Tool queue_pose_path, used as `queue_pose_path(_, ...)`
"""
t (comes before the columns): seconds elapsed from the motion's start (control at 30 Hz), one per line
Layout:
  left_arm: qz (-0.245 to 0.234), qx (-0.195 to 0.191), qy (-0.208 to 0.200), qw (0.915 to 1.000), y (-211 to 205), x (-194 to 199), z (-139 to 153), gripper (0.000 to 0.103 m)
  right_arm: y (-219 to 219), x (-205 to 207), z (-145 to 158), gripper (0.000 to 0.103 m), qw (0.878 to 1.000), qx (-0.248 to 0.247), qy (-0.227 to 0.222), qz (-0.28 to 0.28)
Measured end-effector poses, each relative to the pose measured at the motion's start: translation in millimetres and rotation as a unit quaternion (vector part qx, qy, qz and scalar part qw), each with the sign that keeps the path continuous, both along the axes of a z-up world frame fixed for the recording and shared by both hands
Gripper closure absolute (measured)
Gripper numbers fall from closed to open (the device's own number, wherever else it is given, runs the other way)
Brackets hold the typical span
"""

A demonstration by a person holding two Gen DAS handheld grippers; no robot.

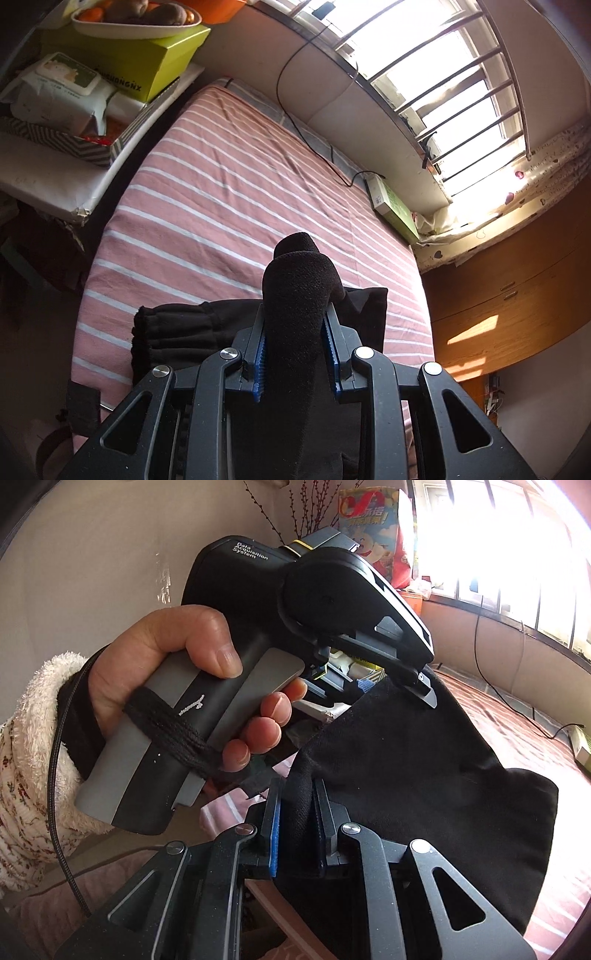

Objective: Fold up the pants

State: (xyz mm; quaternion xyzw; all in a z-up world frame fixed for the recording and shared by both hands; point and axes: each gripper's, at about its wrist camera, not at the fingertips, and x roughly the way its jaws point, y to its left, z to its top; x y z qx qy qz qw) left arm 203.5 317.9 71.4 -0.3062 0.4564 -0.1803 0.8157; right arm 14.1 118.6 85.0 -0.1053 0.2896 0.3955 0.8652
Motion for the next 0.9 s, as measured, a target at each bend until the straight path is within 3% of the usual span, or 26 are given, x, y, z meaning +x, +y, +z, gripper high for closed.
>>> queue_pose_path(0.1,0.007,-0.011,0.013,0.9998,11.3,6.9,-14.5,0.049,7.9,15.2,-6.1,0.088,1.0,-0.005,0.01,0.001)
queue_pose_path(0.4,0.006,0.013,0.024,0.9996,18.3,9.7,-37.2,0.048,23.6,26.6,-20.9,0.086,1.0,-0.021,0.017,0.002)
queue_pose_path(0.53,0.005,0.025,0.014,0.9996,19.6,8.3,-41.1,0.042,31.4,22.8,-28.0,0.076,1.0,-0.013,0.018,0.008)
queue_pose_path(0.77,0.029,0.035,-0.039,0.9982,31.7,-8.2,-15.7,0.031,14.8,11.7,-18.8,0.062,0.999,0.014,0.005,0.045)
queue_pose_path(0.9,0.03,0.047,-0.055,0.9969,27.6,-20.8,1.0,0.03,-9.6,5.3,-8.4,0.055,0.996,0.059,0.022,0.065)
